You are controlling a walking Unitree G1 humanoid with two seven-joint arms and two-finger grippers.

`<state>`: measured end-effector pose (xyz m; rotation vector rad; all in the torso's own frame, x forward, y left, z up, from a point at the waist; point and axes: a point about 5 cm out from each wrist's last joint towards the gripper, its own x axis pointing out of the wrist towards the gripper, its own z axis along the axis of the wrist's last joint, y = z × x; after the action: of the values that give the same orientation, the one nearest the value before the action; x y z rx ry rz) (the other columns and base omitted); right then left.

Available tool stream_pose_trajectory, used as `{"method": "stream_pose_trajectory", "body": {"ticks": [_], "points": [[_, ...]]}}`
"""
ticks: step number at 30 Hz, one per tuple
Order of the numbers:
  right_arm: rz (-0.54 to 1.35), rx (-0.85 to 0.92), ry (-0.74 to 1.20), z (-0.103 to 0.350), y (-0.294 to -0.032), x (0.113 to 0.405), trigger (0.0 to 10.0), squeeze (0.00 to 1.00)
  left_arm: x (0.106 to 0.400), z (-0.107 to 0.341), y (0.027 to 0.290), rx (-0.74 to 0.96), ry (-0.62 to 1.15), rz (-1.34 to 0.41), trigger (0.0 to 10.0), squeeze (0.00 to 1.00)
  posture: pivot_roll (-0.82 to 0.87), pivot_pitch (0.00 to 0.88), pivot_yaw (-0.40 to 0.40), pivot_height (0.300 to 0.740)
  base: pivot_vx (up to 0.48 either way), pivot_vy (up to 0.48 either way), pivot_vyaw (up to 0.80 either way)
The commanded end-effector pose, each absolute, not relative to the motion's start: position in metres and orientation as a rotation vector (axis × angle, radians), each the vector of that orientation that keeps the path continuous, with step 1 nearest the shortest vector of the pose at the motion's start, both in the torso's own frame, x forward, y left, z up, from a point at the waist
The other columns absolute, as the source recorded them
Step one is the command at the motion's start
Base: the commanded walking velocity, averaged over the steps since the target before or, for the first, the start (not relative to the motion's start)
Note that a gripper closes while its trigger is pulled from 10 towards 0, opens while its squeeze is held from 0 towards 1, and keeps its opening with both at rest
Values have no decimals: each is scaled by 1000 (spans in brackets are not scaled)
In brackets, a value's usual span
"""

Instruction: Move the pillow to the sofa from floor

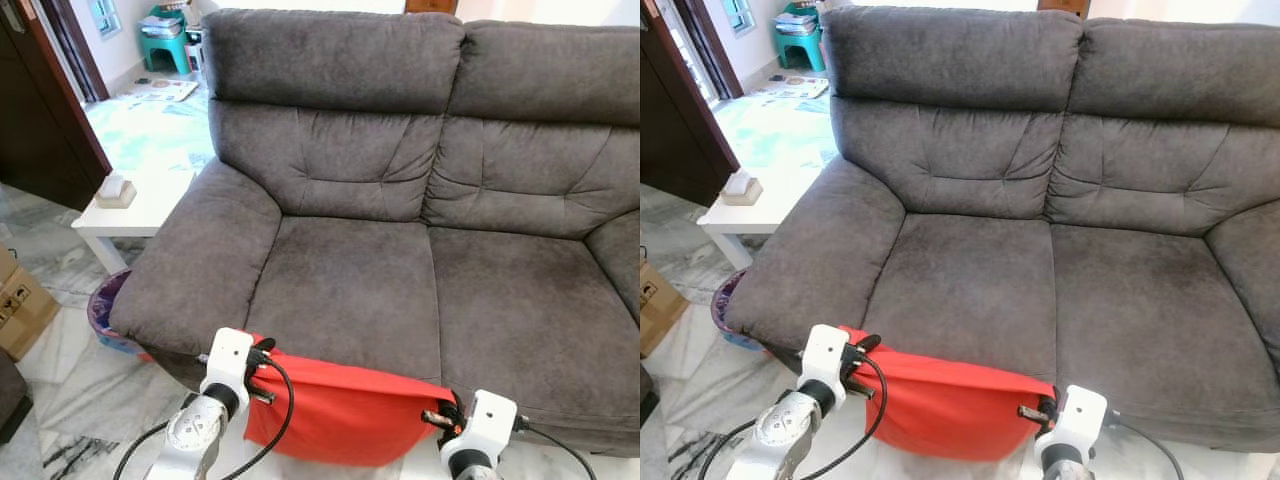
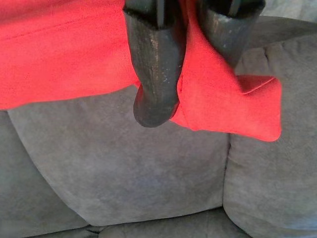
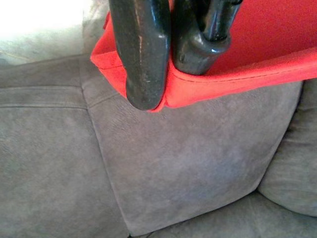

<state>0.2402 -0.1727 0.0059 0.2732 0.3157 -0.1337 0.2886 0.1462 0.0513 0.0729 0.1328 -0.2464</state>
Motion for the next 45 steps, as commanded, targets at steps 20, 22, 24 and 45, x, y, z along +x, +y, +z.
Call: {"method": "stream_pose_trajectory", "body": {"ticks": [20, 22, 24, 45], "points": [[-80, -31, 145, 38, -226, 253, 10000, 0, 291, 65, 179, 94, 87, -135, 10000, 0, 77, 112, 55, 740, 0, 0, -351], [-86, -29, 146, 37, -226, 253, 10000, 0, 290, 64, 179, 95, 87, -134, 10000, 0, 77, 109, 55, 740, 0, 0, 0], [-106, 16, 144, 36, -224, 252, 10000, 0, 290, 64, 180, 94, 90, -132, 10000, 0, 76, 105, 55, 740, 0, 0, 0], [-118, 109, 196, 25, -209, 249, 10000, 0, 291, 63, 177, 104, 99, -137, 10000, 0, 84, 104, 44, 740, 0, -166, -571]]}}
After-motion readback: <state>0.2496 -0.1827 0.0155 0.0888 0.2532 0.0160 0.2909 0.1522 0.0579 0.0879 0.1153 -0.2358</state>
